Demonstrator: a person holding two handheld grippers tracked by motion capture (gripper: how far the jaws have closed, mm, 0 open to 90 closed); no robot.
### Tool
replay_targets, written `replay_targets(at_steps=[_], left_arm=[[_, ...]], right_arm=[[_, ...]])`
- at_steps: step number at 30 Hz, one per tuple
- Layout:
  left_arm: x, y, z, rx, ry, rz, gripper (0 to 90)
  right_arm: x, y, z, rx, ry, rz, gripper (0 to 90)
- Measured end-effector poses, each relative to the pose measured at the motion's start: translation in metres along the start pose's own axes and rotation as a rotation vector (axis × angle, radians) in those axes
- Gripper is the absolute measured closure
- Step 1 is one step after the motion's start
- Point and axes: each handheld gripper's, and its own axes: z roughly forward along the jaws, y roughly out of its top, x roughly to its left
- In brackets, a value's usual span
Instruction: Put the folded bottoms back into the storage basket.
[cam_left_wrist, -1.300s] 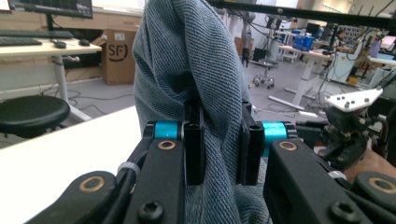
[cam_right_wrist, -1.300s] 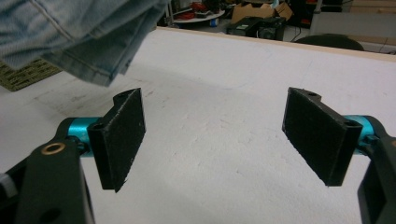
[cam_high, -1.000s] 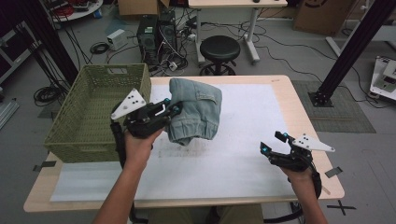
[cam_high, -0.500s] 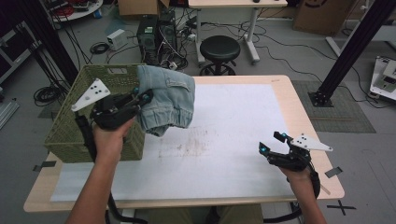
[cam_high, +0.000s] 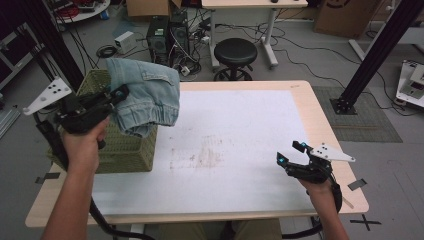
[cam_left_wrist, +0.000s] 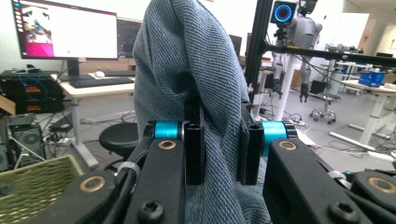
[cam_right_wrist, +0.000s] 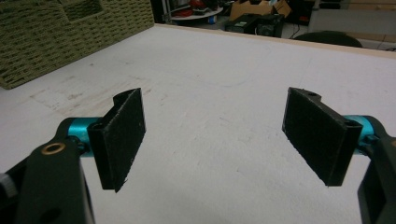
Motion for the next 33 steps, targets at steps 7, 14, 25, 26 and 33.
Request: replay_targets(at_steps=[7,14,25,26,33], left_arm=[[0.020,0.004,-0.020,-0.016,0.036,-0.017,76.8],[0.043,-0.003,-0.037,-0.020,0.083,-0.063,76.7],[0.086,-0.047,-0.034,0.106,0.503,-0.173,23.8],[0.084,-0.047,-0.033,0.110,0.493,-0.153,23.8],[0.073,-0.049,-0.027,0.085,0.437,-0.116,23.8]], right_arm=[[0.001,0.000,0.000,0.004,0.000,0.002,21.7],[0.002,0.000,0.001,0.002,0.001,-0.008,21.7],[0.007,0.001,0.004,0.019,0.013,-0.031,21.8],[0.007,0.001,0.004,0.018,0.013,-0.028,21.8],[0.007,0.000,0.005,0.027,0.013,-0.030,21.8]])
